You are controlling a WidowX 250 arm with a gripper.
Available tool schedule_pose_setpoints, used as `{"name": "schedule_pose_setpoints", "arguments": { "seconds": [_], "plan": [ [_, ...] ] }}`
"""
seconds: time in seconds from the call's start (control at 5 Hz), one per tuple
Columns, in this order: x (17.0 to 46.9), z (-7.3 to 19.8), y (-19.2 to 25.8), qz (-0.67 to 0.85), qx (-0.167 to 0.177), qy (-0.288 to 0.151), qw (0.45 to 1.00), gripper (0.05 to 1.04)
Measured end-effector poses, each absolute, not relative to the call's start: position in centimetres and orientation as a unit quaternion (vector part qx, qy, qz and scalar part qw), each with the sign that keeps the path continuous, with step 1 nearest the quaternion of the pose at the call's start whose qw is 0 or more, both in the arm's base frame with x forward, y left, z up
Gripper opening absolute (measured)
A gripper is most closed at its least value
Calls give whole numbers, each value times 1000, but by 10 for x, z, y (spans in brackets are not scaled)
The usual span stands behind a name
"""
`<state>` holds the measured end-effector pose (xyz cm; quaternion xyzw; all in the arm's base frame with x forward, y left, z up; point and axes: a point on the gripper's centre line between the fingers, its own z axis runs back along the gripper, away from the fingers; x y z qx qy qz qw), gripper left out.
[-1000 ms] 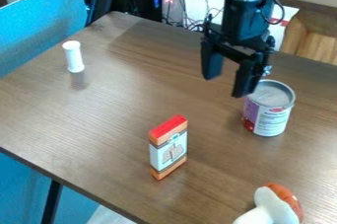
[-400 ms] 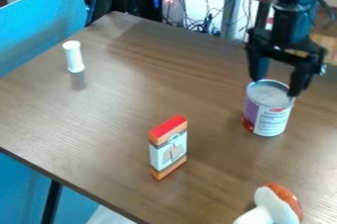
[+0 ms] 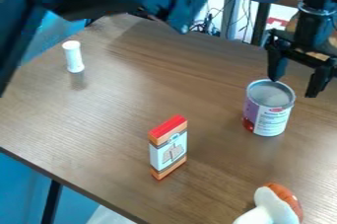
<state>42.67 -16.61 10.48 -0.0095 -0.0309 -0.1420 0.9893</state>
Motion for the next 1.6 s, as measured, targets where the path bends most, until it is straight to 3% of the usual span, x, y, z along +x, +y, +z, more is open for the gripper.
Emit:
{"name": "schedule_pose_setpoints", "arguments": {
  "seconds": [0.6,1.0,1.2,1.6],
  "plan": [
    [414,76,-150,-112,42,52,991,1001],
    [420,69,-132,-88,55,60,993,1001],
    [424,69,-112,-65,66,65,994,1001],
    [411,64,-24,14,123,116,986,1001]
  ]
}}
